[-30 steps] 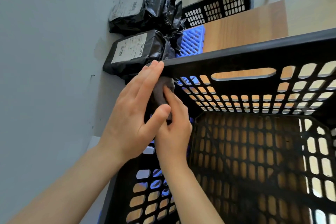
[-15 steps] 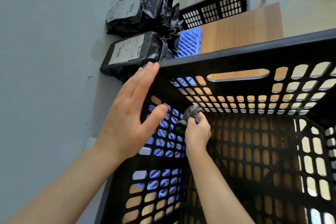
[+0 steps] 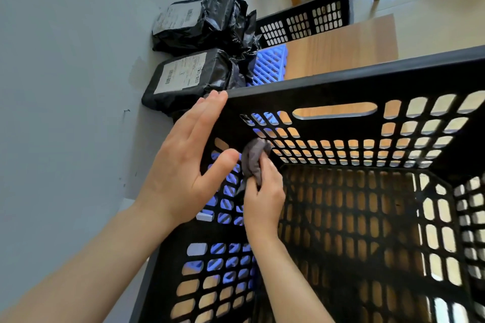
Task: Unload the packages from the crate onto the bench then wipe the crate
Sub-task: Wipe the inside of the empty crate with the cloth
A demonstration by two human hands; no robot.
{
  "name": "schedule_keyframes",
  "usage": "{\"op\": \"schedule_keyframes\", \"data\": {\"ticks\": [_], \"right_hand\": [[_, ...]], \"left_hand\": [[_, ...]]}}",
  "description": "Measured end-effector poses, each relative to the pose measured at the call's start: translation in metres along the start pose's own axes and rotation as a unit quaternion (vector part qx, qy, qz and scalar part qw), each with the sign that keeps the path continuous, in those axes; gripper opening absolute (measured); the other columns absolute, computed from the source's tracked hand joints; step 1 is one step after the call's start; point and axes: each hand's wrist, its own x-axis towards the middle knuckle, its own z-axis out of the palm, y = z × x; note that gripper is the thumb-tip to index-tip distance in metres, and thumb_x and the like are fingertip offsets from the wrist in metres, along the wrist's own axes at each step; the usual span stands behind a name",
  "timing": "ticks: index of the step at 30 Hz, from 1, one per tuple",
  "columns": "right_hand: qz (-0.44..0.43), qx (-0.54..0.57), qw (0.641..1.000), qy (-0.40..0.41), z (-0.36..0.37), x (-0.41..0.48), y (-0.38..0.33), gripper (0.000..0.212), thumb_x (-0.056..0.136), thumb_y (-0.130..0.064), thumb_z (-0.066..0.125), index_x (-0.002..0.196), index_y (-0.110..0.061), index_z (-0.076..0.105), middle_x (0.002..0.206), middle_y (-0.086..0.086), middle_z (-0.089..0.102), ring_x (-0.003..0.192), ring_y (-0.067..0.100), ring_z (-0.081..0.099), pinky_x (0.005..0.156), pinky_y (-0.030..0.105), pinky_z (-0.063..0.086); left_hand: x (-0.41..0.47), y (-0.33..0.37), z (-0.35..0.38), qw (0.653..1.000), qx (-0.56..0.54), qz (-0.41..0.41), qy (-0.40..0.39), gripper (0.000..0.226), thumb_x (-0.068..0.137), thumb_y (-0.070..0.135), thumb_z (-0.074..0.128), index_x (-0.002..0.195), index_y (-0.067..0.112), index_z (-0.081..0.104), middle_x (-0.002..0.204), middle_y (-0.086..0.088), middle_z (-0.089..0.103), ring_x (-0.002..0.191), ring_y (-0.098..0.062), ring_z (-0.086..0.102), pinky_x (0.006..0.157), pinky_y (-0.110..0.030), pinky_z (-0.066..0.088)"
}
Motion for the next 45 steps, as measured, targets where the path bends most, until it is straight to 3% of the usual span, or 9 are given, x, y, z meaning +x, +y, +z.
{"op": "schedule_keyframes", "data": {"ticks": [3,7,15,17,21,24,28,35,45], "right_hand": [[0.177,-0.014,0.984,-0.025,-0.016,0.019,0.015,0.047,0.095,-0.012,0.047,0.142,-0.016,0.044,0.136,0.003,0.053,0.129,0.018,0.045,0.102,0.022,0.032],[0.217,-0.073,0.971,-0.063,-0.025,0.030,0.002,0.047,0.096,-0.015,0.045,0.143,-0.013,0.042,0.137,0.007,0.052,0.128,0.023,0.045,0.102,0.027,0.034],[0.009,-0.334,0.927,-0.169,-0.038,0.007,-0.038,0.047,0.095,-0.019,0.048,0.141,-0.021,0.042,0.134,0.001,0.053,0.125,0.024,0.048,0.103,0.038,0.043],[-0.105,-0.449,0.859,-0.223,-0.050,0.001,-0.051,0.052,0.096,-0.019,0.047,0.146,-0.017,0.033,0.142,0.002,0.045,0.131,0.023,0.040,0.108,0.037,0.037],[-0.350,-0.619,0.649,-0.271,-0.080,-0.004,-0.066,0.061,0.094,-0.018,0.050,0.149,-0.011,0.025,0.151,0.006,0.035,0.138,0.025,0.030,0.113,0.037,0.026],[-0.472,-0.648,0.527,-0.281,-0.106,0.007,-0.077,0.056,0.087,-0.023,0.058,0.140,-0.009,0.046,0.140,0.008,0.050,0.131,0.027,0.044,0.108,0.038,0.037],[-0.592,-0.653,0.390,-0.268,-0.135,0.025,-0.107,0.046,0.094,-0.019,0.041,0.138,-0.007,0.048,0.141,0.010,0.049,0.133,0.028,0.043,0.109,0.042,0.037],[-0.679,-0.668,0.231,-0.197,-0.102,0.065,-0.168,0.041,0.095,-0.014,0.040,0.133,-0.007,0.053,0.137,0.010,0.054,0.130,0.029,0.047,0.108,0.042,0.036],[-0.675,-0.682,0.124,-0.253,-0.143,0.078,-0.204,0.041,0.094,-0.011,0.035,0.125,-0.005,0.060,0.128,0.011,0.061,0.123,0.028,0.054,0.102,0.040,0.040]], "left_hand": [[0.000,-0.001,0.000,1.000,0.008,0.001,-0.002,0.069,0.090,0.046,0.040,0.154,0.024,0.024,0.160,0.009,0.025,0.147,-0.002,0.017,0.118,-0.015,0.014],[-0.002,-0.003,0.002,1.000,0.026,-0.005,0.002,0.072,0.089,0.053,0.037,0.155,0.029,0.022,0.161,0.012,0.021,0.147,-0.001,0.014,0.117,-0.012,0.010],[-0.002,0.002,0.004,0.997,0.058,-0.017,0.037,0.082,0.080,0.062,0.033,0.155,0.032,0.019,0.160,0.008,0.025,0.147,-0.009,0.023,0.117,-0.033,0.027],[-0.003,0.003,0.004,0.997,0.054,-0.018,0.059,0.081,0.080,0.060,0.032,0.155,0.031,0.022,0.159,0.006,0.030,0.144,-0.012,0.030,0.114,-0.034,0.031],[-0.009,0.002,0.006,0.990,0.028,-0.012,0.141,0.072,0.087,0.037,0.054,0.153,0.027,0.027,0.149,0.003,0.044,0.127,-0.019,0.050,0.097,-0.036,0.047],[-0.015,0.001,0.005,0.978,-0.004,-0.027,0.207,0.072,0.089,0.027,0.059,0.153,0.029,0.026,0.139,0.002,0.052,0.114,-0.021,0.059,0.081,-0.035,0.052],[-0.018,-0.002,0.004,0.962,-0.061,-0.041,0.262,0.073,0.088,0.028,0.060,0.150,0.035,0.022,0.127,0.004,0.059,0.111,-0.019,0.059,0.081,-0.040,0.054],[-0.015,-0.005,0.008,0.971,-0.067,-0.052,0.225,0.073,0.086,0.035,0.060,0.149,0.038,0.022,0.129,0.005,0.060,0.117,-0.020,0.057,0.089,-0.043,0.052],[-0.018,-0.008,0.004,0.977,-0.087,-0.080,0.179,0.070,0.088,0.038,0.057,0.148,0.038,0.022,0.124,0.002,0.061,0.106,-0.024,0.061,0.084,-0.041,0.053]]}}
